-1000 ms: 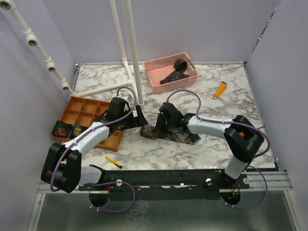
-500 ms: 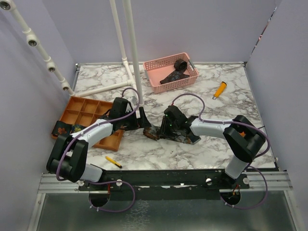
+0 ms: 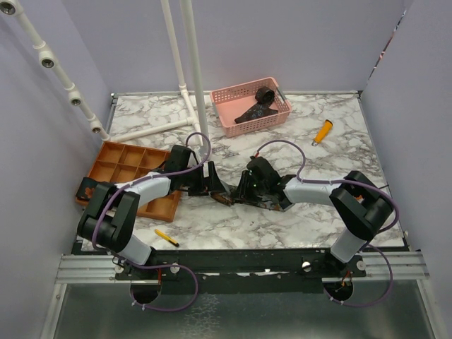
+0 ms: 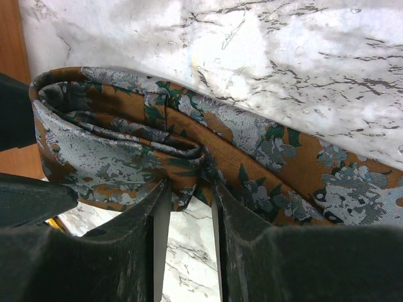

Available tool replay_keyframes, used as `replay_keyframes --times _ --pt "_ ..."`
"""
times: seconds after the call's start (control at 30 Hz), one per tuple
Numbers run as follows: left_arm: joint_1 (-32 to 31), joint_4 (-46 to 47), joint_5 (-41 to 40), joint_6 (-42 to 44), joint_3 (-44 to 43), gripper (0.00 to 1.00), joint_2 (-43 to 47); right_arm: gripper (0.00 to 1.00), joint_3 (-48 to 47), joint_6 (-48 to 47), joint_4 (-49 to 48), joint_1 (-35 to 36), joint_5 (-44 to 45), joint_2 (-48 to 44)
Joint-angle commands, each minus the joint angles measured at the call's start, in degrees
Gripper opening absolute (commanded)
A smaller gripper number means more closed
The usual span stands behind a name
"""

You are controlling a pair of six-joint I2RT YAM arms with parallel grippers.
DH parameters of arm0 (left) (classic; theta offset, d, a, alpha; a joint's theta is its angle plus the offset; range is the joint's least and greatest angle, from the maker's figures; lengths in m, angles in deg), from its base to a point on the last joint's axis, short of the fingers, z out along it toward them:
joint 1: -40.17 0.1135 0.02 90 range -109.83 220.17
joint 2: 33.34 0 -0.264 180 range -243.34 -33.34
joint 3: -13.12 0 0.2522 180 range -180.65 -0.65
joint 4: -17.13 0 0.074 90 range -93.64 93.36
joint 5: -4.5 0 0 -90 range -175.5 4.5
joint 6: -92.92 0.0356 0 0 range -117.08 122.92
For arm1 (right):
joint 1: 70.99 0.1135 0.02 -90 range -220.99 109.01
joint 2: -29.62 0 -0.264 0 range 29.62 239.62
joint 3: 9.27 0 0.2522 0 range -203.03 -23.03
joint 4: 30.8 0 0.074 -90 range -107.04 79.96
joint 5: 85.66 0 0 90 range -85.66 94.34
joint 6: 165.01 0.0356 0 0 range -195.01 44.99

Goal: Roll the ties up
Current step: Roll the tie at the center of the board.

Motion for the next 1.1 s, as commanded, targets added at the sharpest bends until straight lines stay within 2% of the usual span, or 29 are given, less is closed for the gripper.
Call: replay_keyframes --times 0.0,0.1,0.27,0.43,0.73,0.8,1.07 --pt "0.31 3.22 3.84 0.02 -0.21 0.86 -1.81 0.33 3.44 -2.88 5.84 -0.85 2.38 2.76" --pt "0.26 3.57 5.01 -0.14 -0.69 0.79 -3.91 0.33 3.66 -3.06 5.43 -0.85 2.04 2.96" --pt "0.07 7.0 7.06 -1.13 -0.27 0.62 -6.63 0.33 4.19 -3.16 4.48 -0.85 1.37 3.04" --pt "-0.96 8.44 7.23 -1.56 0.22 0.49 -6.58 0.32 4.01 -3.4 4.16 -0.83 0.68 2.81" --pt "-3.83 7.11 1.97 -1.97 1.98 0.0 -1.49 0.35 3.04 -2.98 7.74 -0.85 0.6 -0.93" --pt "-4.95 4.23 -1.73 -1.44 1.52 0.0 0.37 0.37 2.95 -2.54 9.66 -0.85 1.52 -3.13" --pt "-9.05 -17.11 -21.86 -0.77 -6.21 0.0 4.16 0.41 6.54 -2.47 17.41 -0.81 6.66 -17.01"
